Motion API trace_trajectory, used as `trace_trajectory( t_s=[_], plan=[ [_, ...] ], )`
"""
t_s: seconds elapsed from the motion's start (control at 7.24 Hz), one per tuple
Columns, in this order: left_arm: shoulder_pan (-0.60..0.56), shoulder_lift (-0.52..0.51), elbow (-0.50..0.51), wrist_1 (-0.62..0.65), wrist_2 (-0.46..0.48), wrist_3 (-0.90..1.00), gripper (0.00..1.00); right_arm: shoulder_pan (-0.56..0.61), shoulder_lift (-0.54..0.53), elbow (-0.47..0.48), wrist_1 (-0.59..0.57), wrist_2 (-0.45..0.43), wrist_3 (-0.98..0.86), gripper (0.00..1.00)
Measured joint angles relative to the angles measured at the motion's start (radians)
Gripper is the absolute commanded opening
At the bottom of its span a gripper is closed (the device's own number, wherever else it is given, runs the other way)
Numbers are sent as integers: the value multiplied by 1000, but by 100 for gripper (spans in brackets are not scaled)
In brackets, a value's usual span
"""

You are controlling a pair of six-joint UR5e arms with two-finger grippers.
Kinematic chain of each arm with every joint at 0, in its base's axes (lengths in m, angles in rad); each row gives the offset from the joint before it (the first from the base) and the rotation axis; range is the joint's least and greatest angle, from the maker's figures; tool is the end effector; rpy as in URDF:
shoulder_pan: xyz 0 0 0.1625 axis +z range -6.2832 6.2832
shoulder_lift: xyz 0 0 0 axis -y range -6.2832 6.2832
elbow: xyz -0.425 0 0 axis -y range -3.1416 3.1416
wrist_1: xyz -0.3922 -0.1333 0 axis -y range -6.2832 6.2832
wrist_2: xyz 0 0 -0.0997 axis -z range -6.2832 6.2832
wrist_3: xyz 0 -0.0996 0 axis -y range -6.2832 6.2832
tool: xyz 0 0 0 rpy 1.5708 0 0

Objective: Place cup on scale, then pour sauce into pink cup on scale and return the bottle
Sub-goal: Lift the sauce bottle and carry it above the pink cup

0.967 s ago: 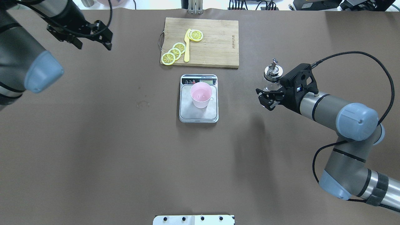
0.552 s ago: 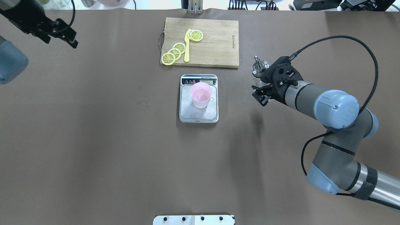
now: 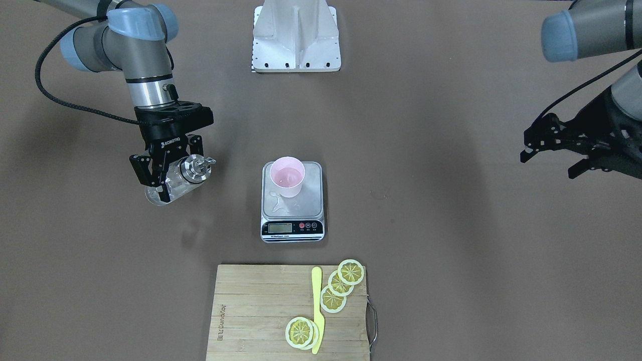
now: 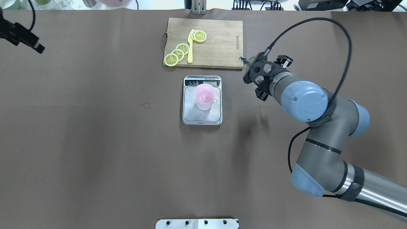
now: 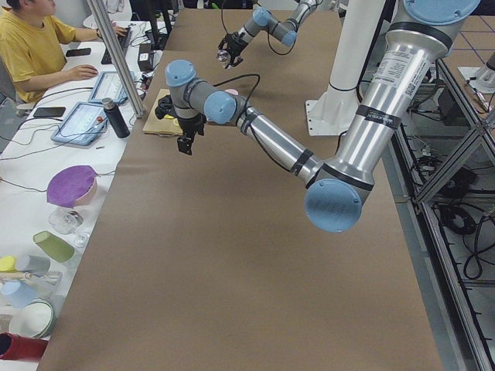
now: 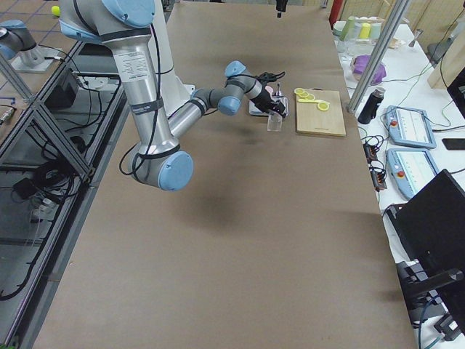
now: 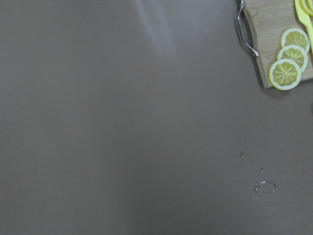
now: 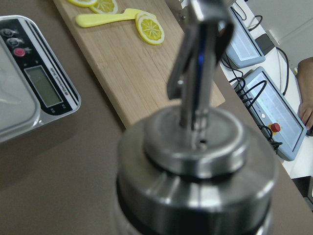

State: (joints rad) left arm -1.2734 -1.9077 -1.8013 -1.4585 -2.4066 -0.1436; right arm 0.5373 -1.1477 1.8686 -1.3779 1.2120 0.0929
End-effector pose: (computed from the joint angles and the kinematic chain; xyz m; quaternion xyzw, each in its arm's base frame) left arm 0.1161 -0.5816 0.3690 0.1147 0.4309 0.1597 0.8807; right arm -0.4326 -0.4536 0.2692 0.4525 -0.0964 -0.3300 0.8228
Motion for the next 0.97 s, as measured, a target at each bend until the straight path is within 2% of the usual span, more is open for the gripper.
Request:
trace_trajectory(
  t_s=[0.14,0.41,0.69,0.97],
  plan=[
    [-27,47,2,-30,-7,47,97,-44,56,5,-124,-68,-16,20],
    [-53,134,10,-127,-17,80,97,-98,112,11,-264,-155,-57,20],
    [-60,172,14,-167,-43,85,97,-111,149,12,-361,-191,-142,20],
    [-62,185,15,-181,-49,85,97,-112,158,2,-399,-218,-218,20]
  ],
)
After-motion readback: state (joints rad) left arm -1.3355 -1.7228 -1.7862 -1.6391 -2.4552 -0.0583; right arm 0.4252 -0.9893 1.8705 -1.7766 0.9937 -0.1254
